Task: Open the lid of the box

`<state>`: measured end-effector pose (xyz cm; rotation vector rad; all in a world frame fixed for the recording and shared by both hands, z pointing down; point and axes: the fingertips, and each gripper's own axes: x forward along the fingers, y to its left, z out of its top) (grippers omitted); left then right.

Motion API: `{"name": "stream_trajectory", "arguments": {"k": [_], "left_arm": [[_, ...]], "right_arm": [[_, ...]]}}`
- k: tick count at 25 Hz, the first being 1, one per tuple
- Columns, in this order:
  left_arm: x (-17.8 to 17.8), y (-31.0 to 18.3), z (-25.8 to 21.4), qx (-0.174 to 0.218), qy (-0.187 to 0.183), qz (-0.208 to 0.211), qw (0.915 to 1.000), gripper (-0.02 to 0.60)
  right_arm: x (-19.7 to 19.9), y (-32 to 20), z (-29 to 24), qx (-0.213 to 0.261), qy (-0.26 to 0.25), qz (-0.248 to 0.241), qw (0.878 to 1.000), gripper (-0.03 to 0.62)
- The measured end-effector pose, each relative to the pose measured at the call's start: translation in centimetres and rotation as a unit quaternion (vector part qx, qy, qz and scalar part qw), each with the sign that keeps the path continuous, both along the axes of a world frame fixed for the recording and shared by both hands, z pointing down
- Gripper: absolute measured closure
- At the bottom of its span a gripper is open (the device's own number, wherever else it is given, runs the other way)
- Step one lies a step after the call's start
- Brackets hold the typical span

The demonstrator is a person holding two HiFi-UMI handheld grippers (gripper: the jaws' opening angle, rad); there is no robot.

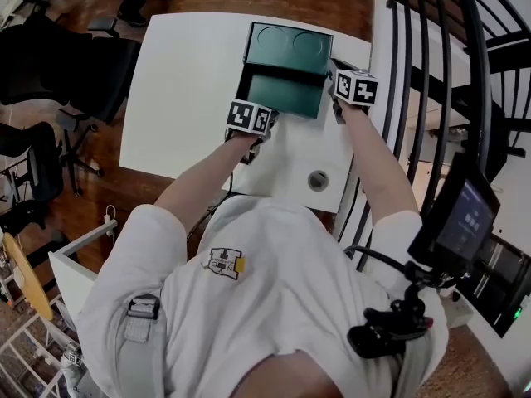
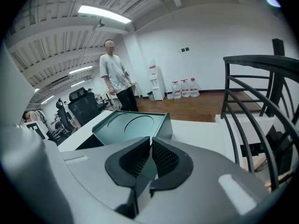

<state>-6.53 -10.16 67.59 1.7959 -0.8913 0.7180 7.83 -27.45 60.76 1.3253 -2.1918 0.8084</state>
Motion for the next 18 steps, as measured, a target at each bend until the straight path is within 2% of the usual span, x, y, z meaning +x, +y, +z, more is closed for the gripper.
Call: {"name": "stream_trajectory", "arguments": {"k": [9, 11, 14, 18], "left_arm": [[0.7, -0.6, 0.0, 0.01, 0.005, -0.005, 0.9999, 0.515], [0.6, -0.5, -0.5, 0.016, 0.024, -0.003, 0.9996, 0.515], [-0.2, 0.0, -1.9, 0.041, 0.065, -0.006, 0.997, 0.472], [-0.6, 4.5, -5.7, 0.092, 0.134, -0.039, 0.9858, 0.474]], "right_arm": [[0.8, -0.5, -0.1, 0.01, -0.014, -0.005, 1.0, 0.579], [1.2, -0.3, -1.2, 0.023, -0.042, 0.002, 0.999, 0.548], [1.5, 1.6, -4.6, 0.066, -0.101, 0.006, 0.993, 0.543], [0.3, 10.8, -7.7, 0.09, -0.178, -0.047, 0.979, 0.546]]}}
